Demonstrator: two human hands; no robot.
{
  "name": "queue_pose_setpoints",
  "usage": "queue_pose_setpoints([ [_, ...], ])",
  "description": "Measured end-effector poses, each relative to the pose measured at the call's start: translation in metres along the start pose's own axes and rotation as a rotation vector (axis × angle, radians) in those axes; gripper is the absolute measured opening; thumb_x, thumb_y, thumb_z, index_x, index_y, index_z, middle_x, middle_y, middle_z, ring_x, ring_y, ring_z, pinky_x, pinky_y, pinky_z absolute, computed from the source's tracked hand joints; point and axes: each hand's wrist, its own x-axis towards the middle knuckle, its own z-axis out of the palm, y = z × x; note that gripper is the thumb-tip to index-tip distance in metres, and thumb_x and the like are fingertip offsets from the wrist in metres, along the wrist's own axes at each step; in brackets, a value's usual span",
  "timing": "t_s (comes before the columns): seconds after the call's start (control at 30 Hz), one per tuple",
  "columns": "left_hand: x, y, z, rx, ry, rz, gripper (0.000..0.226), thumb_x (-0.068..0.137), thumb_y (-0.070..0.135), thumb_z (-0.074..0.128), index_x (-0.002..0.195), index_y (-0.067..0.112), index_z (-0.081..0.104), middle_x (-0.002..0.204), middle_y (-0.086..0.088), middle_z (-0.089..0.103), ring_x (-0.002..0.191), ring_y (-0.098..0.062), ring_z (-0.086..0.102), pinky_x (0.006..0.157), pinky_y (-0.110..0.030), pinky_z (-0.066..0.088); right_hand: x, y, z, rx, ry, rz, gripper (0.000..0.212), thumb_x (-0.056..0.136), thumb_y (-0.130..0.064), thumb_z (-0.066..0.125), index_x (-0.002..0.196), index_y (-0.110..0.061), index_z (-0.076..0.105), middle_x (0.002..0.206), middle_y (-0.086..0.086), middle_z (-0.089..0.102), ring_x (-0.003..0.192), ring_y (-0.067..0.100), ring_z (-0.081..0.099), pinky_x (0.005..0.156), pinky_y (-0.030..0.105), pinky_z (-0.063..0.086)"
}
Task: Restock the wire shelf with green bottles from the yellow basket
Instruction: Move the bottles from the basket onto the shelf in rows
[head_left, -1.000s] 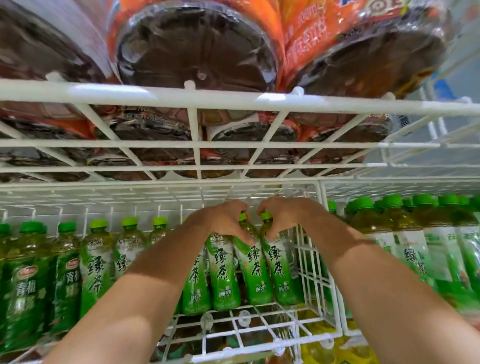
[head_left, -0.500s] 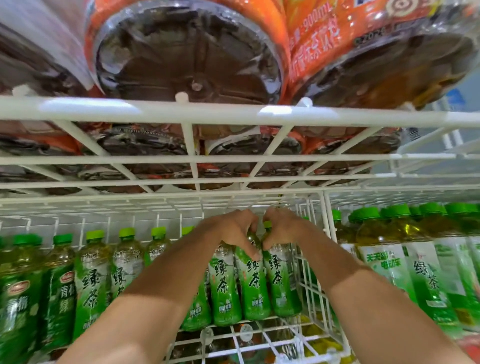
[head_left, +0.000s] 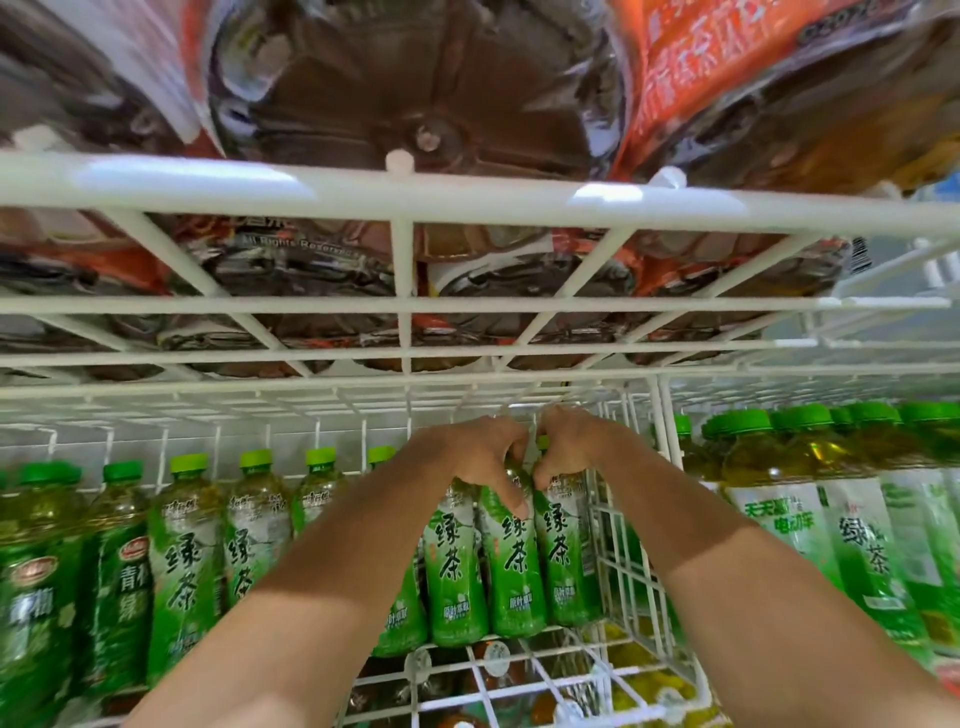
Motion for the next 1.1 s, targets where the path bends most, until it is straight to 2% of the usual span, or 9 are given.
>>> queue_pose_setpoints([
  [0.13,-0.002,-0.003,0.001,-0.019,0.004,0.007,0.068,0.060,0.051,0.092,0.114,0.031,0.056,0.123,0.004,0.054,0.110,-0.021,0.055,0.094,-0.043,0.050,-0.002,0.002,-0.001,0.020,0.020,-0.014,0.092,0.071,-0.031,0.088,0.148,-0.013,0.039,0.153,0.010,0.040,0.137,0.029,0.044,0.101,0.041,0.045],
  [0.33,-0.006,-0.004,0.006,0.000,0.059,0.070,0.065,0.066,0.049,0.090,0.116,0.025,0.057,0.114,0.002,0.052,0.105,-0.021,0.055,0.089,-0.038,0.050,-0.003,0.002,0.009,0.072,0.087,-0.033,0.085,0.071,-0.024,0.088,0.144,-0.013,0.044,0.144,0.010,0.047,0.132,0.029,0.048,0.095,0.035,0.045],
  [0.5,-0.020,-0.003,0.009,0.041,0.195,0.125,0.054,0.082,0.058,0.072,0.125,0.028,0.062,0.124,0.001,0.054,0.119,-0.021,0.053,0.100,-0.043,0.047,-0.013,0.003,0.015,0.093,0.209,-0.111,0.052,0.074,-0.025,0.086,0.119,-0.015,0.062,0.123,0.004,0.060,0.112,0.022,0.060,0.094,0.036,0.053],
  [0.63,-0.043,-0.003,0.008,0.068,0.275,0.080,0.051,0.097,0.055,0.053,0.141,0.029,0.052,0.146,-0.004,0.050,0.134,-0.023,0.046,0.112,-0.047,0.040,-0.032,0.002,0.010,0.090,0.267,-0.156,0.054,0.089,-0.039,0.072,0.135,-0.017,0.054,0.137,0.009,0.055,0.125,0.027,0.056,0.103,0.042,0.049],
  [0.8,-0.097,0.004,0.004,0.039,0.320,-0.019,0.043,0.105,0.052,0.037,0.111,0.019,0.062,0.117,-0.006,0.061,0.115,-0.026,0.058,0.097,-0.042,0.049,-0.074,-0.002,0.002,0.010,0.254,-0.192,0.059,0.098,-0.049,0.051,0.145,-0.016,0.045,0.146,0.010,0.050,0.134,0.029,0.050,0.111,0.045,0.043],
  [0.87,-0.124,0.006,0.003,0.103,0.330,-0.071,0.057,0.103,0.061,0.032,0.121,0.016,0.061,0.122,-0.006,0.061,0.116,-0.027,0.059,0.096,-0.041,0.049,-0.096,-0.006,0.001,-0.011,0.269,-0.194,0.060,0.097,-0.053,0.045,0.143,-0.015,0.046,0.144,0.011,0.052,0.134,0.029,0.050,0.111,0.045,0.043],
  [0.93,-0.154,0.006,-0.003,0.166,0.334,-0.099,0.069,0.100,0.067,0.025,0.135,0.017,0.056,0.135,-0.008,0.059,0.124,-0.029,0.057,0.102,-0.044,0.047,-0.121,-0.014,0.003,-0.007,0.285,-0.190,0.065,0.097,-0.058,0.042,0.148,-0.017,0.041,0.154,0.011,0.042,0.140,0.031,0.043,0.113,0.050,0.040],
  [1.03,-0.210,0.013,-0.006,0.242,0.322,-0.217,0.080,0.096,0.074,0.019,0.150,0.020,0.041,0.156,-0.010,0.042,0.141,-0.031,0.042,0.114,-0.050,0.036,-0.165,-0.035,0.007,-0.058,0.305,-0.160,0.071,0.096,-0.067,0.038,0.151,-0.023,0.036,0.161,0.006,0.032,0.145,0.033,0.037,0.113,0.056,0.037],
  [1.1,-0.251,0.014,-0.002,0.295,0.428,-0.282,0.080,0.098,0.071,0.021,0.154,0.015,0.036,0.160,-0.013,0.035,0.146,-0.034,0.035,0.119,-0.050,0.029,-0.194,-0.051,0.010,-0.082,0.307,-0.191,0.071,0.096,-0.067,0.035,0.149,-0.020,0.039,0.159,0.008,0.037,0.143,0.033,0.039,0.112,0.053,0.039],
])
